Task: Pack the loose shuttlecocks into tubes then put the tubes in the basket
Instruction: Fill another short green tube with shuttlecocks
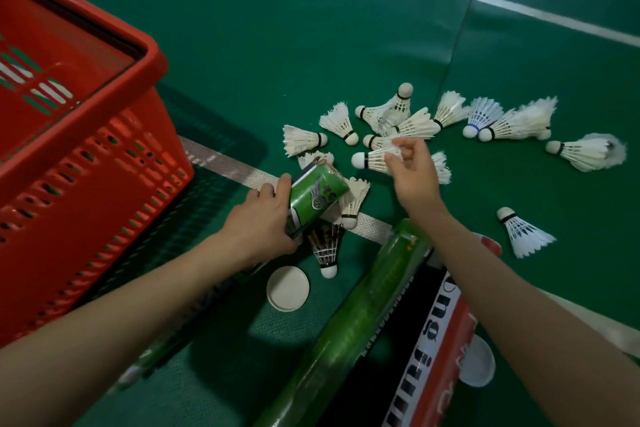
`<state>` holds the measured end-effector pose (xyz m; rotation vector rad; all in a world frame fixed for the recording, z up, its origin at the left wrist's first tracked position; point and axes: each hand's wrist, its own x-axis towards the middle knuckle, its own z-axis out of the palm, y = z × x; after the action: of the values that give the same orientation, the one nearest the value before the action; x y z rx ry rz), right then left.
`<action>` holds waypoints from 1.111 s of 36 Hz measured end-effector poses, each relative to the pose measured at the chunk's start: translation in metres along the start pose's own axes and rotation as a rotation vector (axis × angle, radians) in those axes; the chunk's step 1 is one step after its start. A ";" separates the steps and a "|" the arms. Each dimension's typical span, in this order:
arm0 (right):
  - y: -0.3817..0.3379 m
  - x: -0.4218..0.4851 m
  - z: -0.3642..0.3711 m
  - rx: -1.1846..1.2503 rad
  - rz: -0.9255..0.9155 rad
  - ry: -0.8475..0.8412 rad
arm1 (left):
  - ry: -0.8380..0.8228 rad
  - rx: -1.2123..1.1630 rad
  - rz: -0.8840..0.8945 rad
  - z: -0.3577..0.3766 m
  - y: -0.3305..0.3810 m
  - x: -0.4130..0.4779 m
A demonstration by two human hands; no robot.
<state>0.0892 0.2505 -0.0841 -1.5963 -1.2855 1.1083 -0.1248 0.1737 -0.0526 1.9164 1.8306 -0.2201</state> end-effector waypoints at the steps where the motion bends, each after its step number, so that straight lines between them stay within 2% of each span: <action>1: 0.001 -0.005 -0.006 0.020 -0.045 0.008 | -0.001 0.013 0.016 -0.001 0.001 0.001; 6: -0.006 -0.023 -0.029 0.115 -0.137 0.007 | 0.004 0.090 0.111 -0.008 0.013 0.006; 12: -0.019 -0.038 -0.032 0.125 -0.094 -0.237 | 0.008 0.166 0.188 -0.014 0.025 0.005; 16: -0.023 -0.046 -0.021 0.059 -0.080 -0.275 | 0.036 0.160 0.206 -0.011 0.024 0.000; 21: -0.026 -0.055 -0.012 0.033 -0.066 -0.298 | 0.032 0.129 0.172 -0.003 0.023 -0.006; 28: -0.019 -0.057 0.005 0.025 0.048 -0.443 | 0.049 0.083 0.103 0.010 0.021 -0.011; 32: -0.019 -0.042 0.009 -0.030 -0.042 -0.387 | 0.080 0.059 0.045 0.010 0.008 -0.007; 35: -0.010 -0.023 0.011 -0.215 -0.081 -0.331 | 0.094 0.021 -0.003 0.003 -0.001 -0.005; 38: 0.004 -0.006 0.016 -0.537 -0.091 -0.455 | 0.074 -0.019 -0.039 -0.002 -0.008 -0.004; 40: 0.012 -0.003 0.020 -0.657 -0.105 -0.515 | 0.065 -0.031 -0.050 -0.004 -0.012 -0.004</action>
<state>0.0738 0.2465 -0.1007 -1.7163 -2.2243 1.1375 -0.1372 0.1719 -0.0504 1.8784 1.9151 -0.1460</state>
